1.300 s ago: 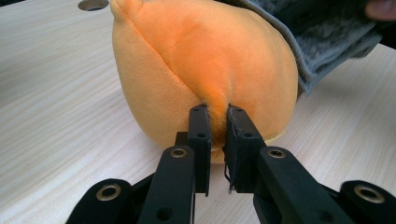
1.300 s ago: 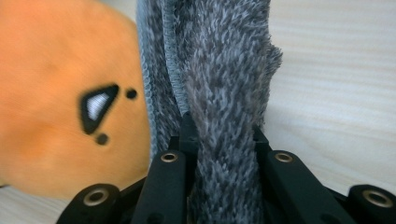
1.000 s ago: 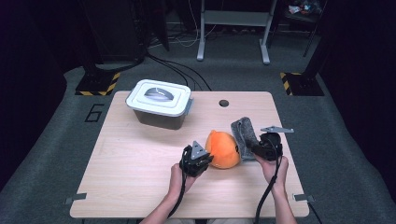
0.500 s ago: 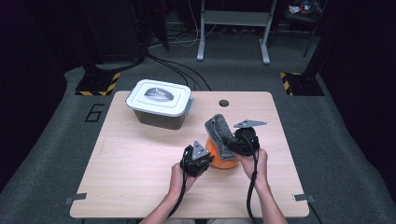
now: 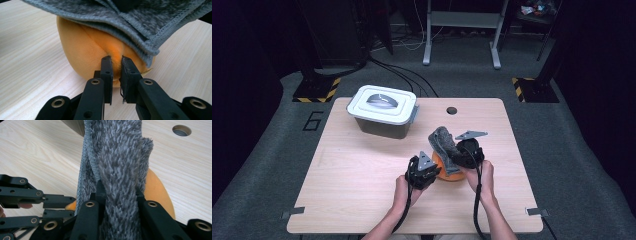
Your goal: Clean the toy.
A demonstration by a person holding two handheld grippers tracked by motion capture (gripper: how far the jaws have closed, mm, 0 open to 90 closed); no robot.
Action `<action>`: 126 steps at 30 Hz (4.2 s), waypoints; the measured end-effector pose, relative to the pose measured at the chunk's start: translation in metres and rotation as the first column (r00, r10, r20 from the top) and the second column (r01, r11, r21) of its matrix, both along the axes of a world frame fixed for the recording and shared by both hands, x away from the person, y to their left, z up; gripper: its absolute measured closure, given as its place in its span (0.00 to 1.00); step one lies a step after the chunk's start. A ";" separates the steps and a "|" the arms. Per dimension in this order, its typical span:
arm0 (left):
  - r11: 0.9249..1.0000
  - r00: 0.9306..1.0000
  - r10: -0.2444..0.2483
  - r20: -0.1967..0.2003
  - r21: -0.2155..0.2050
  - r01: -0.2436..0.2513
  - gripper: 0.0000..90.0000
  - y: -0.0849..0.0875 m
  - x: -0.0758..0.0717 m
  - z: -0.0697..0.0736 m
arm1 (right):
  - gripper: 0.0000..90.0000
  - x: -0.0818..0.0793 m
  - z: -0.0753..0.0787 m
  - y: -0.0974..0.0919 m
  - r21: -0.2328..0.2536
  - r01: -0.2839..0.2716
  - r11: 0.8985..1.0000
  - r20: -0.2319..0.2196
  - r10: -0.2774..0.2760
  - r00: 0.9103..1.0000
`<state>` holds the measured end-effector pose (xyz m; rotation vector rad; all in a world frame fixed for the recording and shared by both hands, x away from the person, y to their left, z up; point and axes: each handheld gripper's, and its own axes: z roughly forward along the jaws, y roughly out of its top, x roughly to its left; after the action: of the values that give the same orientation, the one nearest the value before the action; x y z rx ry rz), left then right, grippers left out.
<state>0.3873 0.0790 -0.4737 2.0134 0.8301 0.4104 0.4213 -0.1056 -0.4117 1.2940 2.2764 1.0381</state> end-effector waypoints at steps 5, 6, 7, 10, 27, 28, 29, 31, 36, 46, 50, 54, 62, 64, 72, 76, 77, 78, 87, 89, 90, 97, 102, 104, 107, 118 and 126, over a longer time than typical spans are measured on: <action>1.000 1.000 0.001 -0.006 0.000 -0.001 0.90 0.002 0.000 -0.001 | 0.83 -0.001 -0.003 -0.012 0.006 0.022 1.000 0.000 -0.022 1.000; 1.000 1.000 0.000 -0.006 -0.002 0.000 0.90 0.002 0.000 -0.001 | 0.83 -0.001 -0.003 -0.012 0.006 0.022 1.000 0.000 -0.022 1.000; 1.000 1.000 0.003 -0.005 -0.002 -0.003 0.90 0.002 0.000 -0.001 | 0.83 -0.001 -0.004 -0.015 0.001 0.026 1.000 0.001 -0.026 1.000; 1.000 1.000 0.005 -0.009 -0.006 -0.005 0.90 0.002 0.000 -0.002 | 0.83 -0.001 -0.009 -0.028 0.004 0.050 0.999 -0.003 -0.050 0.999; 1.000 1.000 0.016 -0.019 -0.009 -0.016 0.90 0.004 0.001 -0.005 | 0.83 0.006 -0.054 -0.081 0.057 0.234 0.971 -0.123 -0.226 0.966; 1.000 1.000 0.016 -0.020 -0.009 -0.017 0.90 0.004 0.001 -0.005 | 0.83 0.007 -0.056 -0.081 0.058 0.246 0.967 -0.133 -0.237 0.962; 1.000 1.000 0.016 -0.020 -0.009 -0.017 0.90 0.004 0.001 -0.005 | 0.83 0.007 -0.056 -0.081 0.058 0.246 0.967 -0.133 -0.237 0.962; 1.000 1.000 0.017 -0.020 -0.008 -0.017 0.90 0.004 0.002 -0.006 | 0.83 0.010 -0.064 -0.083 0.058 0.263 0.963 -0.156 -0.252 0.955; 1.000 1.000 0.013 -0.025 -0.004 -0.013 0.90 0.004 0.002 -0.005 | 0.83 0.014 -0.074 -0.081 0.034 0.281 0.959 -0.213 -0.268 0.939; 1.000 0.999 0.023 -0.027 -0.009 -0.023 0.90 0.007 0.003 -0.006 | 0.83 0.013 -0.069 -0.086 0.005 0.281 0.960 -0.211 -0.274 0.938; 1.000 0.999 0.025 -0.026 -0.014 -0.025 0.90 0.007 0.003 -0.007 | 0.83 0.002 -0.044 -0.097 0.051 0.295 0.954 -0.125 -0.287 0.950; 1.000 0.999 0.026 -0.023 -0.014 -0.026 0.89 0.007 0.003 -0.007 | 0.83 -0.011 -0.020 -0.091 0.091 0.250 0.964 -0.056 -0.246 0.968; 1.000 1.000 0.012 -0.015 -0.004 -0.012 0.80 0.011 0.005 -0.007 | 0.83 -0.003 -0.024 -0.055 0.050 0.137 0.989 -0.050 -0.135 0.990; 1.000 1.000 -0.011 -0.010 -0.016 0.011 0.71 0.012 0.004 -0.008 | 0.83 0.002 -0.025 -0.055 0.055 0.143 0.988 -0.051 -0.140 0.989; 0.995 0.997 -0.024 0.069 0.099 0.017 0.42 0.008 0.002 -0.013 | 0.83 0.012 -0.025 -0.056 0.043 0.145 0.989 -0.058 -0.142 0.988; 0.992 0.993 -0.059 0.100 0.121 0.046 0.41 0.003 0.007 -0.015 | 0.83 0.015 -0.025 -0.057 0.036 0.141 0.989 -0.061 -0.139 0.988; 0.991 0.992 -0.056 0.109 0.126 0.042 0.41 0.001 0.007 -0.016 | 0.83 0.015 -0.025 -0.057 0.036 0.141 0.989 -0.061 -0.139 0.988; 0.990 0.991 -0.064 0.113 0.131 0.049 0.42 0.000 0.008 -0.017 | 0.83 0.015 -0.026 -0.057 0.039 0.139 0.990 -0.063 -0.137 0.989; 0.994 0.992 -0.056 0.113 0.101 0.045 0.77 -0.004 0.011 -0.018 | 0.83 0.016 -0.027 -0.060 0.061 0.154 0.986 -0.074 -0.150 0.986; 0.996 0.994 -0.052 0.098 0.082 0.044 0.81 -0.003 0.012 -0.017 | 0.83 0.015 -0.026 -0.061 0.066 0.156 0.986 -0.071 -0.151 0.986; 0.997 0.995 -0.050 0.089 0.067 0.044 0.81 -0.002 0.013 -0.017 | 0.83 0.014 -0.025 -0.061 0.066 0.159 0.985 -0.064 -0.155 0.986; 0.999 0.999 -0.025 -0.044 -0.047 0.023 0.84 0.006 0.015 0.000 | 0.84 -0.003 -0.004 -0.059 0.125 0.138 0.982 -0.018 -0.137 0.990; 0.999 0.997 -0.033 -0.066 -0.046 0.030 0.84 0.004 0.013 0.004 | 0.83 -0.009 0.011 -0.047 0.121 0.095 0.988 0.004 -0.096 0.995; 0.998 0.997 -0.040 -0.067 -0.047 0.037 0.84 0.003 0.012 0.004 | 0.84 -0.011 0.017 -0.037 0.118 0.064 0.991 0.008 -0.065 0.998; 0.997 0.996 -0.046 -0.070 -0.060 0.042 0.84 0.002 0.011 0.003 | 0.83 -0.012 0.019 -0.017 0.085 0.018 0.996 0.003 -0.018 1.000; 0.998 0.997 -0.023 -0.072 -0.062 0.018 0.85 0.009 0.013 -0.005 | 0.84 -0.002 -0.001 0.010 0.017 -0.010 1.000 -0.018 0.010 1.000; 0.995 0.995 -0.002 -0.099 -0.097 -0.008 0.85 0.015 0.015 -0.009 | 0.84 -0.003 -0.005 0.006 -0.004 0.010 1.000 -0.003 -0.010 1.000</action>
<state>0.4025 0.0941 -0.4830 1.9549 0.8975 0.2684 0.4187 -0.0993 -0.4165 1.3046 2.2712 1.0287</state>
